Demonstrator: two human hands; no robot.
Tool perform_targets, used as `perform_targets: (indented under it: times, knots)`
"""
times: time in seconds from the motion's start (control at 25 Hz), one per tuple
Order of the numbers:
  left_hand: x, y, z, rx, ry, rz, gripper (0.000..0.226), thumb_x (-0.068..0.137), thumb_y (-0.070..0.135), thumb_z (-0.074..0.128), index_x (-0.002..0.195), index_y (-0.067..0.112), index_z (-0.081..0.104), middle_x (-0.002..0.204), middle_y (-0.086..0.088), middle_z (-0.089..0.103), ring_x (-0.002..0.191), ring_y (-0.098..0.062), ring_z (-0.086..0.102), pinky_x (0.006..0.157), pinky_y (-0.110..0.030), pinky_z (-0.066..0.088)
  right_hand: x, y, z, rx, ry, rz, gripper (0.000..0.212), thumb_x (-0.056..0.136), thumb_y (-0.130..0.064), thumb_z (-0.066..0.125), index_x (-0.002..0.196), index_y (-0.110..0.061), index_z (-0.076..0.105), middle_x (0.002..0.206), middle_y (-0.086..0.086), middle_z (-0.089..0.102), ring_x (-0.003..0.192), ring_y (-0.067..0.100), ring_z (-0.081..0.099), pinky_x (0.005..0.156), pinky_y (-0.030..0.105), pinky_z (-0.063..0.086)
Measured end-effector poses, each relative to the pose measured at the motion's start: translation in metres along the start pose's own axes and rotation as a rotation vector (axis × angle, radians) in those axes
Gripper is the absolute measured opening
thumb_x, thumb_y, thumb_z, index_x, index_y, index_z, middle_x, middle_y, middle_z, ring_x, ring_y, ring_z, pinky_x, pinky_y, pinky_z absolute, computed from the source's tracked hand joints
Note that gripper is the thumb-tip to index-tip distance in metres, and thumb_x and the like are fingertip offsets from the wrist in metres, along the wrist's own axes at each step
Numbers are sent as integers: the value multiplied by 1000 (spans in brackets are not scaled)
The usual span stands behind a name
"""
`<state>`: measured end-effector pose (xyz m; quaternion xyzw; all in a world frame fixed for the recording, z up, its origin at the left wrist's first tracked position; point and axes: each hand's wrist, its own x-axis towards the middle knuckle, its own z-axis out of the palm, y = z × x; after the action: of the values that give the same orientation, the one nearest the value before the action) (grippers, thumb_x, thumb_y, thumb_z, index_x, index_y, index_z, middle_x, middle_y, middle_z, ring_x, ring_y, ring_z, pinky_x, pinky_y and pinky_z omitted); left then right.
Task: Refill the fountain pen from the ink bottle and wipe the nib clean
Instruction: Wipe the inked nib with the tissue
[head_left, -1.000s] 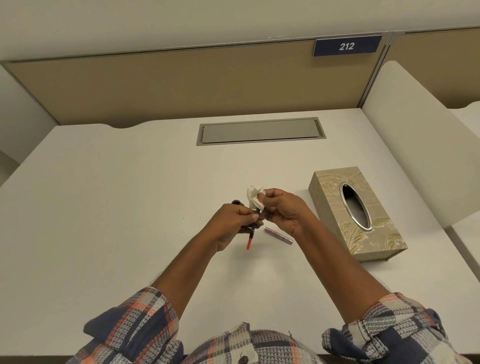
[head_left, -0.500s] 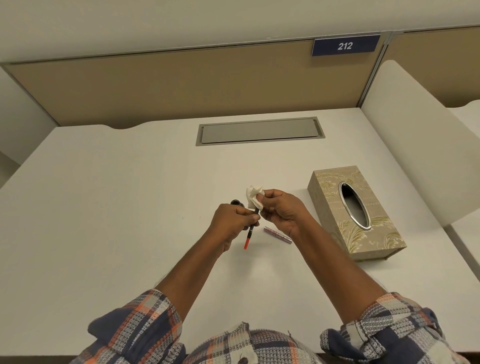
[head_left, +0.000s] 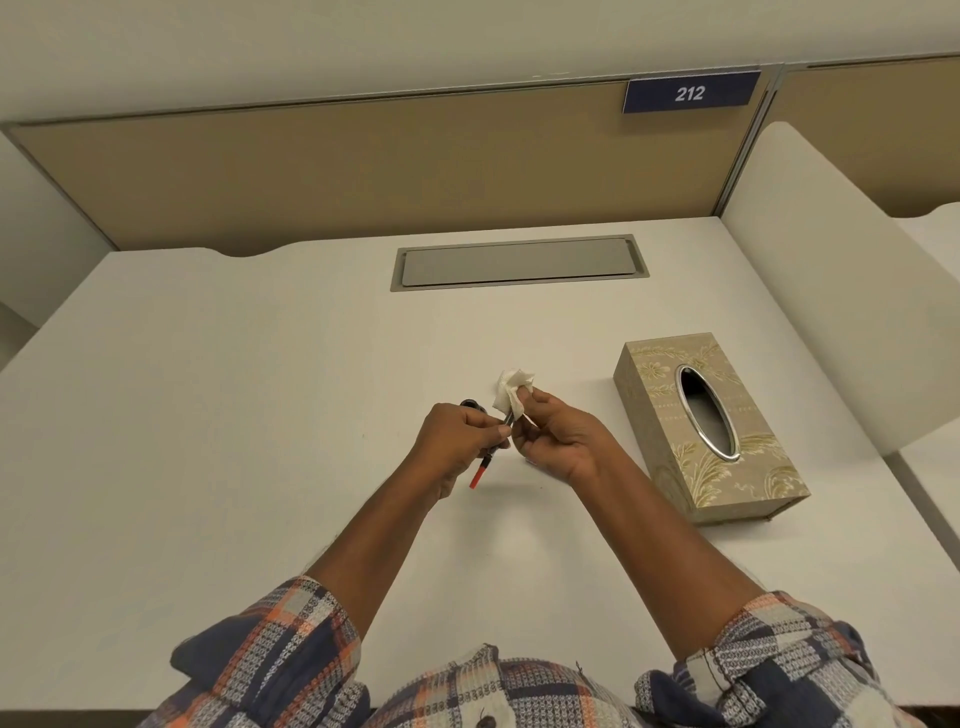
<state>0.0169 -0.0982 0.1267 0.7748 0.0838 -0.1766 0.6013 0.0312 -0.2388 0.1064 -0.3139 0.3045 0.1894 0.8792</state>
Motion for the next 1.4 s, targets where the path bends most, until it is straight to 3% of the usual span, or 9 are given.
perform_targets:
  times: [0.12, 0.2, 0.28, 0.44, 0.72, 0.84, 1.16, 1.28, 1.4]
  knots:
    - [-1, -3, 0, -36, -10, -22, 4, 77, 2, 71, 76, 5, 73, 74, -11, 69, 77, -24, 65, 86, -39, 54, 2, -7, -2, 81, 64, -14, 14, 88, -8, 66, 101, -10, 67, 95, 6, 68, 77, 14, 60, 64, 22, 46]
    - [-1, -4, -2, -100, -39, -39, 5, 78, 2, 69, 82, 1, 72, 78, -13, 69, 80, -26, 66, 84, -36, 54, 3, -10, -5, 24, 134, -58, 6, 88, -7, 66, 92, -12, 67, 87, 4, 65, 71, 12, 56, 60, 20, 44]
    - [-2, -3, -1, -165, -86, -54, 8, 80, 1, 67, 86, 1, 71, 82, -15, 69, 79, -23, 67, 79, -30, 56, 2, -10, -7, -52, 150, -102, 10, 90, -5, 63, 98, -9, 66, 86, 6, 65, 69, 11, 55, 56, 17, 47]
    - [-3, -1, 1, -234, -135, -64, 12, 81, -1, 65, 92, -2, 71, 83, -14, 70, 70, -14, 69, 69, -23, 57, -1, -2, -7, -168, 139, -215, 29, 89, 5, 59, 118, -1, 58, 109, 19, 66, 79, 20, 64, 64, 22, 54]
    - [-1, -3, 5, -250, -148, -66, 19, 83, 0, 62, 100, -7, 67, 82, -13, 70, 75, -19, 69, 82, -32, 56, -6, -1, -4, -273, 124, -252, 17, 84, 11, 59, 92, -4, 59, 95, 21, 67, 73, 25, 64, 71, 33, 54]
    - [0, -4, 4, -254, -120, -59, 16, 84, 0, 61, 97, -6, 68, 83, -14, 69, 77, -22, 67, 85, -35, 55, -8, 1, -2, -287, 82, -243, 20, 83, 11, 59, 99, 0, 59, 77, 15, 70, 57, 20, 65, 65, 34, 54]
    - [1, -7, 3, -225, -95, -23, 14, 84, 2, 62, 95, -3, 70, 82, -12, 69, 71, -15, 69, 74, -27, 57, -10, -1, -7, -226, 49, -259, 8, 87, 1, 63, 93, -3, 58, 89, 20, 70, 63, 21, 69, 71, 32, 57]
    - [0, -7, 6, -216, -112, -9, 13, 85, 2, 62, 94, -1, 70, 84, -12, 70, 81, -23, 68, 83, -35, 55, -11, -1, -6, -209, 89, -309, 10, 86, 2, 65, 86, -3, 57, 88, 20, 70, 75, 27, 70, 80, 37, 58]
    - [1, -8, 7, -214, -88, -29, 12, 85, 2, 62, 92, 0, 71, 84, -12, 70, 84, -26, 67, 89, -41, 54, -15, -1, -2, -227, 61, -314, 10, 86, 3, 65, 85, -3, 57, 88, 18, 71, 74, 25, 72, 74, 34, 59]
